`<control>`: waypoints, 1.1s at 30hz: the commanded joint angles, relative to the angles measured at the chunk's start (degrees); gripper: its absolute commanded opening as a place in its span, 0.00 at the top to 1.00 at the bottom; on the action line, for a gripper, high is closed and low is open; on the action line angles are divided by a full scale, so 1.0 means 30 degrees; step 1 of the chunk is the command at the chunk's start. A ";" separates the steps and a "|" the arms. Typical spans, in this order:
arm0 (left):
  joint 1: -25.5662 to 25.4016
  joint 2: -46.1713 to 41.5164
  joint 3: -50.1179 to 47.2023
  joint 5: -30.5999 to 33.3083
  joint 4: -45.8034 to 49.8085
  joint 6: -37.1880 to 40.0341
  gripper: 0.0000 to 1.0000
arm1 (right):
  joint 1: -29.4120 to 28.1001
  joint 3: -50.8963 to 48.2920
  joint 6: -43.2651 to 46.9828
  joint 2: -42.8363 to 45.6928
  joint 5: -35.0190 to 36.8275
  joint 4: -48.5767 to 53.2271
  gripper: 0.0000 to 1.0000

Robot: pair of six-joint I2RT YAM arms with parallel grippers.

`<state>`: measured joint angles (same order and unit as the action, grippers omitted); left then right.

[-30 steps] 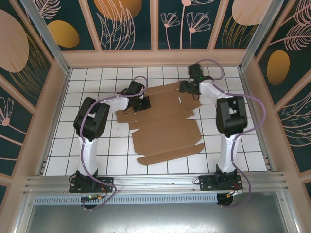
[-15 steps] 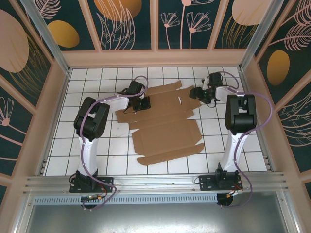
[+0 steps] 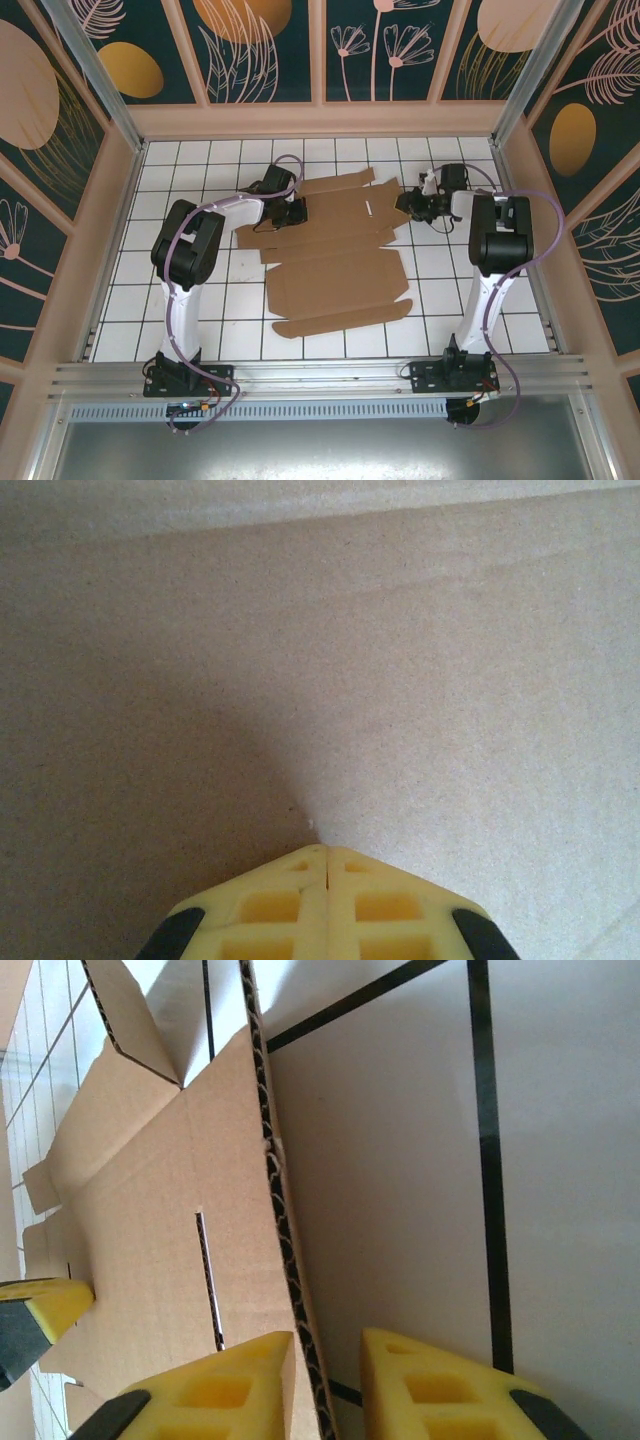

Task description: Fold the paper box

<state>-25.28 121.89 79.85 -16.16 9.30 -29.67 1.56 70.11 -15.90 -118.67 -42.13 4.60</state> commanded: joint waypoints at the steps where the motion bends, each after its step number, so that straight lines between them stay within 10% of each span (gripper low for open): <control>1: 0.0047 0.0605 0.0335 0.0071 0.0738 0.0311 1.00 | -0.0141 -0.1172 -0.0456 0.1672 -0.0235 -0.0277 0.78; 13: 0.0032 0.0883 0.0302 -0.0089 0.0592 0.0138 1.00 | -0.3367 -0.1630 0.1673 0.5615 0.7225 0.1420 0.82; 33: 0.0047 0.1027 0.0159 0.0203 0.0677 0.0017 1.00 | -0.3780 -0.2458 0.0276 0.6384 0.6382 0.0416 1.00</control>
<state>-25.12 122.48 80.38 -17.04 9.21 -29.76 -10.90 64.79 -13.06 -101.25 -19.11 5.82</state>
